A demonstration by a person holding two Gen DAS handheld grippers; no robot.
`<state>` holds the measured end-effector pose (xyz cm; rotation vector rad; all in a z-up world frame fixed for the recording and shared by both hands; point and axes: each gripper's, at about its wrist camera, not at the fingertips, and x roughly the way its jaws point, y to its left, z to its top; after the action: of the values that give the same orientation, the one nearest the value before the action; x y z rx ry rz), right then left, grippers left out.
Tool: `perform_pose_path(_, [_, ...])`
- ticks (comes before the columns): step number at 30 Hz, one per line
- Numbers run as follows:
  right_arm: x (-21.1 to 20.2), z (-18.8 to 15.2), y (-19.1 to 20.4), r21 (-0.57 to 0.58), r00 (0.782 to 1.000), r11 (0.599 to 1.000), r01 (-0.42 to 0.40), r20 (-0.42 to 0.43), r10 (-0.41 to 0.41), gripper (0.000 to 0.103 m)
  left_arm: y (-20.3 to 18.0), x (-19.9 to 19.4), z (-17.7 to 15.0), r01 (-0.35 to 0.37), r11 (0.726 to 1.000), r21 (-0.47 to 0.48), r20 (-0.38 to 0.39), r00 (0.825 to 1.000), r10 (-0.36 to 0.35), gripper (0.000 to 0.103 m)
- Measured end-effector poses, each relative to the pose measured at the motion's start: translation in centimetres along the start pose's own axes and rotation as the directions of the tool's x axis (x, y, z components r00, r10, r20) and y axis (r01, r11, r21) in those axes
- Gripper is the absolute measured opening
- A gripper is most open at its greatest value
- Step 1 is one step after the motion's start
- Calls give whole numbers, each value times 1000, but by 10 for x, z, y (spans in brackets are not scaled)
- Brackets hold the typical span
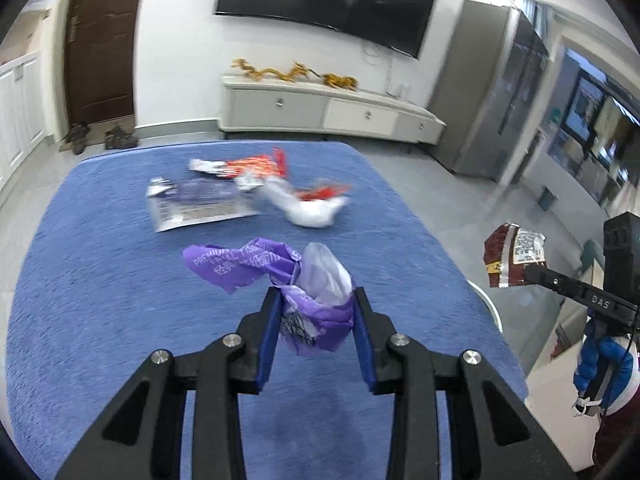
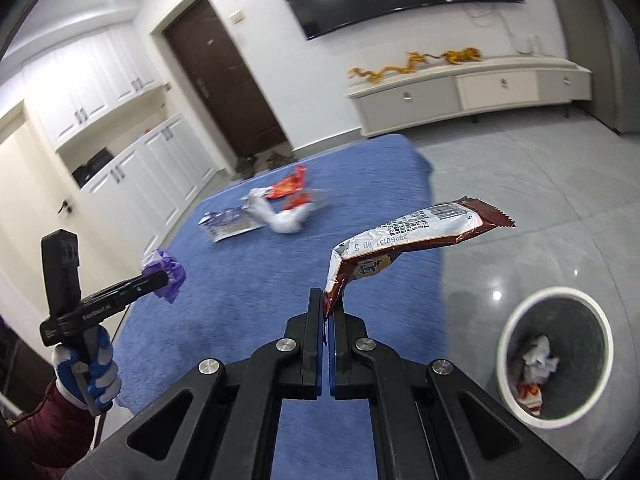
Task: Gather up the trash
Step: 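Carry both items over the bin and open both tools to drop them, then move both open tools back to the remaining trash on the rug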
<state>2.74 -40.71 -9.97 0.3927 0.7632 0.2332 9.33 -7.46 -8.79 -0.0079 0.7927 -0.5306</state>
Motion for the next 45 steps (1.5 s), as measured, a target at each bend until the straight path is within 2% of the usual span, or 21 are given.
perform_pose_path(5, [-16,-17,-51,92,999,995,47,20,-49,2,-66,37,8,75,993,96,-69,995,-69,32])
perform_pose_path(10, [-30,-34,-112,192,994,977,95,29,-102,2,-142,78,16,176,967,185,-146,978,-150,32])
perform_pose_path(18, [-35,-71,-198,351,987,924,152,-3,-161,2,-243,144,22,307,917,255,-289,929,-231,32])
perform_pose_path(24, [-20,-86,-244,413,981,891,191,-38,-193,2,-298,192,24,361,891,276,-370,895,-248,33])
perform_pose_path(30, [0,-83,-269,416,973,880,230,-82,-216,6,-331,232,28,391,890,235,-398,874,-279,38])
perform_pose_path(32, [5,-83,-275,415,967,873,256,-96,-237,7,-338,243,28,396,892,219,-401,870,-287,48])
perform_pose_path(34, [8,-85,-282,416,960,865,280,-113,-257,14,-342,253,27,397,896,200,-407,865,-292,58])
perform_pose_path(36, [7,-88,-286,421,956,858,293,-121,-267,30,-343,261,27,409,896,171,-428,850,-306,59])
perform_pose_path(37, [7,-91,-288,423,955,857,295,-121,-269,31,-343,263,27,410,897,164,-433,847,-308,59])
perform_pose_path(41, [0,-97,-289,430,951,849,308,-131,-279,31,-337,261,26,406,899,161,-434,848,-305,59])
perform_pose_path(45, [-9,-100,-287,442,953,844,303,-119,-279,31,-321,241,26,381,906,184,-403,870,-284,59])
